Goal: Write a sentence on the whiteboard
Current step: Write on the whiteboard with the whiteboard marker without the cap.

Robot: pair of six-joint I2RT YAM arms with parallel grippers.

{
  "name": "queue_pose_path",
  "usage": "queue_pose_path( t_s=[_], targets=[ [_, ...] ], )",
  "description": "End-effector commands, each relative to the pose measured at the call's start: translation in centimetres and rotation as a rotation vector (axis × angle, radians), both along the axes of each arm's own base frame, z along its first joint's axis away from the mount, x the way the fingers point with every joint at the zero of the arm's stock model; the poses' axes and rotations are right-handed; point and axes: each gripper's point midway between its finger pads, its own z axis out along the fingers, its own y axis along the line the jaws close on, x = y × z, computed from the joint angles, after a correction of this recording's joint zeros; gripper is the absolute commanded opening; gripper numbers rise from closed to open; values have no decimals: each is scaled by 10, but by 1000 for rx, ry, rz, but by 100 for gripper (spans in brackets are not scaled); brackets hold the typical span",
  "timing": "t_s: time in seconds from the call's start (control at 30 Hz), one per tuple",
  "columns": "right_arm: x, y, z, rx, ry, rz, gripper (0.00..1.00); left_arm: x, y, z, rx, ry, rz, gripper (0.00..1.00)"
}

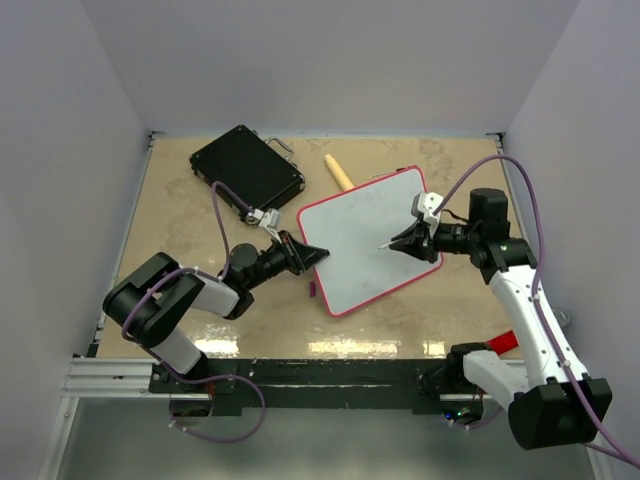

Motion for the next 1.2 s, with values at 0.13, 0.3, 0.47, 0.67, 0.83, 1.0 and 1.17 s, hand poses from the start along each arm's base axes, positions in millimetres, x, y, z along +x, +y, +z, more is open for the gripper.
queue_pose_path(
  t_s=[0.13,0.3,0.47,0.67,0.83,1.0,1.17],
  targets=[
    [21,7,31,15,-90,-18,0,-5,-7,57,-127,-212,23,0],
    [21,27,38,23,-138,49,0,-7,-12,56,-145,-192,9,0],
    [15,44,36,34,-151,103,0,-11,-13,54,-160,-172,-5,0],
    [8,47,27,50,-165,141,0,-19,-10,49,-152,-147,1,0],
    [3,48,26,55,-148,161,0,-18,-9,44,-143,-122,25,0],
    [2,48,26,62,-144,162,0,-19,-13,43,-142,-107,31,0],
    [3,48,24,72,-136,146,0,-21,-15,42,-143,-93,33,0]
  ],
)
